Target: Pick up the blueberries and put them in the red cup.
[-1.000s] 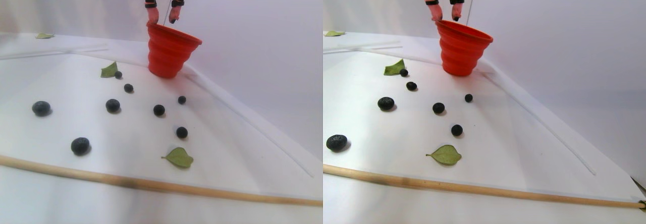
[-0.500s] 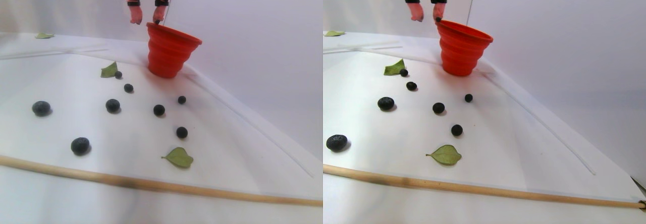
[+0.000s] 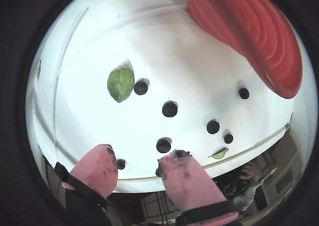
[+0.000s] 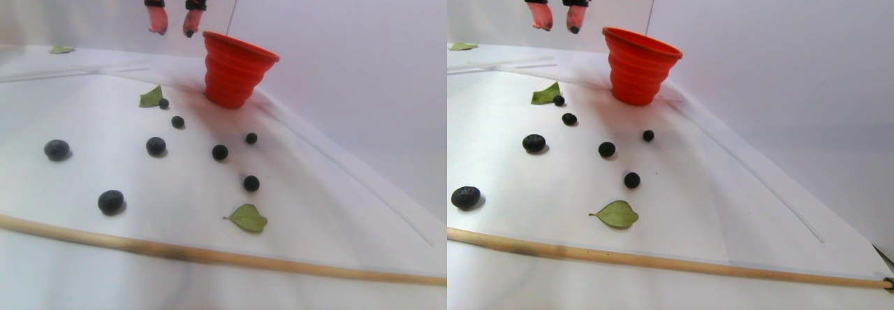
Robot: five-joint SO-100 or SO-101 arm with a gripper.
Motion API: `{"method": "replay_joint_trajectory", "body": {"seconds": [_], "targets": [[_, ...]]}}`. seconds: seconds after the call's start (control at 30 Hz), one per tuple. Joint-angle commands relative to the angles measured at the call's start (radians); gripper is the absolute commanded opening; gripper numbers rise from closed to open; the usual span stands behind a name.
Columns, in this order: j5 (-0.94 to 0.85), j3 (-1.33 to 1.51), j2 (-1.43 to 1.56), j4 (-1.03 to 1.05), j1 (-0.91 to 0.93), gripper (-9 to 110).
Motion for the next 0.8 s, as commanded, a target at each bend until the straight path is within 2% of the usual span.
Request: {"method": "replay_joint_trajectory", "body": {"seconds": [0.0,0.77], "targets": [[-0.002,0.014,0.054,-0.044,-0.008,16],[-0.043,0.083,-0.118,-0.253,-0.043,16]]}}
